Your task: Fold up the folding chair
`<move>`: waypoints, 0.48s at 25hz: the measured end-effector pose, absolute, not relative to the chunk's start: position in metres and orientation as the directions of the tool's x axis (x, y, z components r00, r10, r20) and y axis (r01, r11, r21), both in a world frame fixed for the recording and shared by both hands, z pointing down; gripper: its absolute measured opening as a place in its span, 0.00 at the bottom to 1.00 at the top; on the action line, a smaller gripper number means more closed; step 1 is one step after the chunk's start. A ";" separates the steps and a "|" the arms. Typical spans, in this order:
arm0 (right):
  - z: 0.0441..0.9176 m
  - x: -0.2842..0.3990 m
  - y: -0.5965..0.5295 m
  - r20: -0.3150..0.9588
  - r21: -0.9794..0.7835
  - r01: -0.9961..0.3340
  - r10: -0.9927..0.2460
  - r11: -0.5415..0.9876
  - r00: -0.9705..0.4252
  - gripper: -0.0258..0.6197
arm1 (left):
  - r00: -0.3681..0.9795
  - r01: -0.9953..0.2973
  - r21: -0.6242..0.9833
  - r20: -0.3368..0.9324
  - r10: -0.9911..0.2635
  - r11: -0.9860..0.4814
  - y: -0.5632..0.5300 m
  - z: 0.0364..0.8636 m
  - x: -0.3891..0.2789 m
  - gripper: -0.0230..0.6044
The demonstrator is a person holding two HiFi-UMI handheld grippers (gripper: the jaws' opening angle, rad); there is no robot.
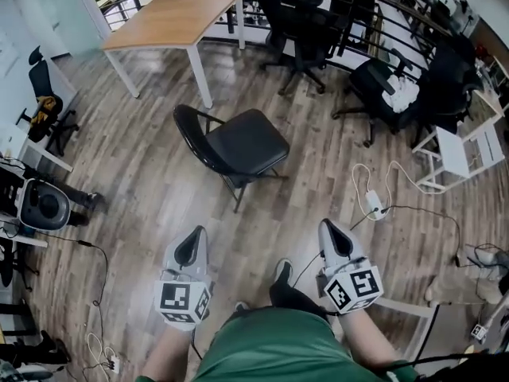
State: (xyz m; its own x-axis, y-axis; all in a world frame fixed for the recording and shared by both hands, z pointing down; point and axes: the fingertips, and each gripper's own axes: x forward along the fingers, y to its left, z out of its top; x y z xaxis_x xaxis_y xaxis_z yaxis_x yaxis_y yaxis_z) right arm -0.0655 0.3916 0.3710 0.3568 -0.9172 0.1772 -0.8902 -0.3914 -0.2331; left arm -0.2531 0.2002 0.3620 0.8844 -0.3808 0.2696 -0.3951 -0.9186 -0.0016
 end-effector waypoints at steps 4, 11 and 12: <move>0.369 -0.009 0.390 0.173 -0.261 -0.892 -0.927 -0.370 0.334 0.04 | 0.887 -0.399 -0.013 0.247 -0.390 -0.917 0.209 0.345 -0.199 0.06; 0.377 0.063 0.387 0.175 -0.317 -0.878 -0.932 -0.358 0.317 0.04 | 0.867 -0.435 -0.017 0.262 -0.424 -0.900 0.212 0.348 -0.146 0.06; 0.379 0.067 0.385 0.179 -0.323 -0.877 -0.933 -0.355 0.311 0.04 | 0.863 -0.439 -0.020 0.267 -0.428 -0.898 0.210 0.348 -0.142 0.06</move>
State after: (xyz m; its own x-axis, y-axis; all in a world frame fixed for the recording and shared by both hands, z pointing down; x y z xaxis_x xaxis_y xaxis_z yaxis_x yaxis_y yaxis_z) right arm 0.0673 0.3854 0.3793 0.3114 -0.9333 0.1788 -0.8773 -0.3546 -0.3233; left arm -0.1424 0.2105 0.3482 0.8633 -0.4279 0.2675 -0.4389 -0.8983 -0.0204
